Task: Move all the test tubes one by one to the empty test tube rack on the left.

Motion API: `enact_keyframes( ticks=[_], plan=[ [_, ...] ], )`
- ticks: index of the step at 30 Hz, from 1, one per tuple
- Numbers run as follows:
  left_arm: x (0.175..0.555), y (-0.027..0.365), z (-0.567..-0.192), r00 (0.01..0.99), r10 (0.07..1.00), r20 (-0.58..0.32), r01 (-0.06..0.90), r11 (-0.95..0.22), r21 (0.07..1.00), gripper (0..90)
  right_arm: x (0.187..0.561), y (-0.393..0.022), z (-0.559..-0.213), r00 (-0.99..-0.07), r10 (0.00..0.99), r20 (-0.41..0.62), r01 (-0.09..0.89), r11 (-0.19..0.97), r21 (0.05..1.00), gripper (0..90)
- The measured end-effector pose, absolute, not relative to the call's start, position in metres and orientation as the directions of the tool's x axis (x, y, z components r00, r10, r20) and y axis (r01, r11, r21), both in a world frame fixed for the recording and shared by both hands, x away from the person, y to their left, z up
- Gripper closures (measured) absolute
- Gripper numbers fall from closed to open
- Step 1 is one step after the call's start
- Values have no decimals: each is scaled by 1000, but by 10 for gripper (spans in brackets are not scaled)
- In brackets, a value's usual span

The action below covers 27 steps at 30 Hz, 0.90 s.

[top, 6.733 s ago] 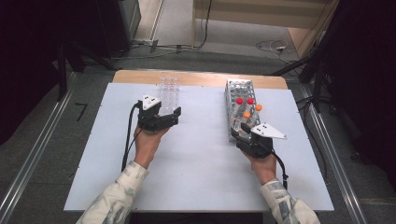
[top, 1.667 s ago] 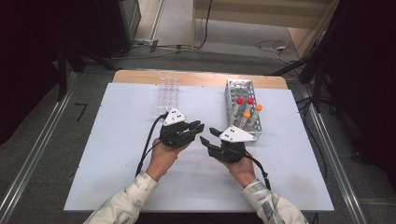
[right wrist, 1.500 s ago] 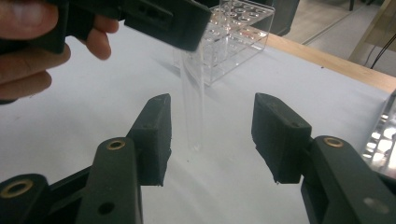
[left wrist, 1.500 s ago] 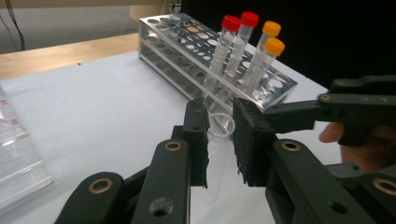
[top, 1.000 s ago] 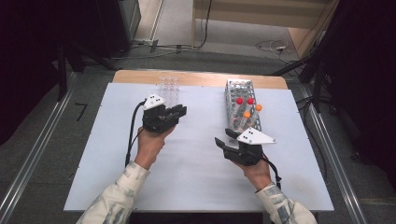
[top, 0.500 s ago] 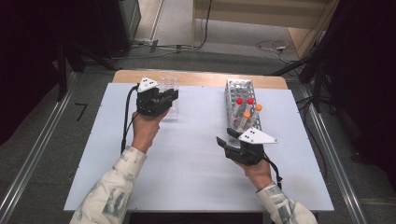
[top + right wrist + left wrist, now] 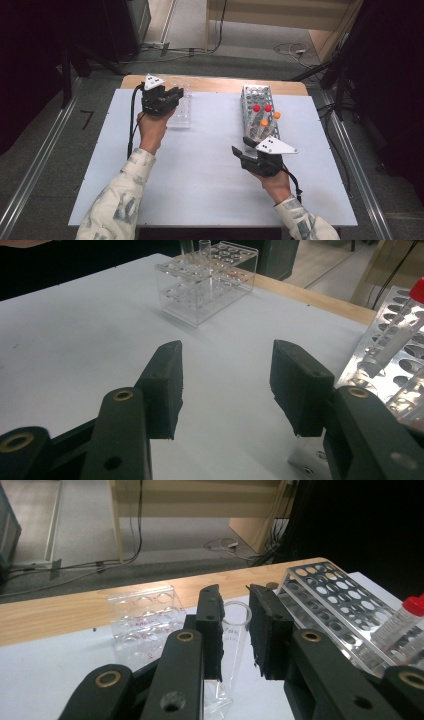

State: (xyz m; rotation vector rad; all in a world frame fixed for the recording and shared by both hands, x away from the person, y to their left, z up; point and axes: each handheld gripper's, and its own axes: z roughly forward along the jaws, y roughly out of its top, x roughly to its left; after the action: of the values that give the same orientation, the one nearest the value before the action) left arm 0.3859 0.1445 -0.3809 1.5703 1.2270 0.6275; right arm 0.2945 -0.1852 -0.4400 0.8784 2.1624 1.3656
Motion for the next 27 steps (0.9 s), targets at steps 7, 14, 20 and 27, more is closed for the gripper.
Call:
enact_keyframes(
  ticks=[7,14,20,27],
  plan=[
    [393,142,-388,329,931,-161,408,14,913,761,295,-186,-440,-705,709,-24,280,310,908,456],
    [395,131,-396,328,941,-84,417,-64,907,761,295,-186,-440,-707,707,-26,278,311,909,456],
    [398,122,-409,326,945,-38,436,-114,892,760,294,-186,-439,-705,709,-26,278,310,909,456],
    [400,121,-424,314,948,-44,458,-111,882,758,294,-186,-439,-706,708,-28,276,312,909,456]
  ],
)
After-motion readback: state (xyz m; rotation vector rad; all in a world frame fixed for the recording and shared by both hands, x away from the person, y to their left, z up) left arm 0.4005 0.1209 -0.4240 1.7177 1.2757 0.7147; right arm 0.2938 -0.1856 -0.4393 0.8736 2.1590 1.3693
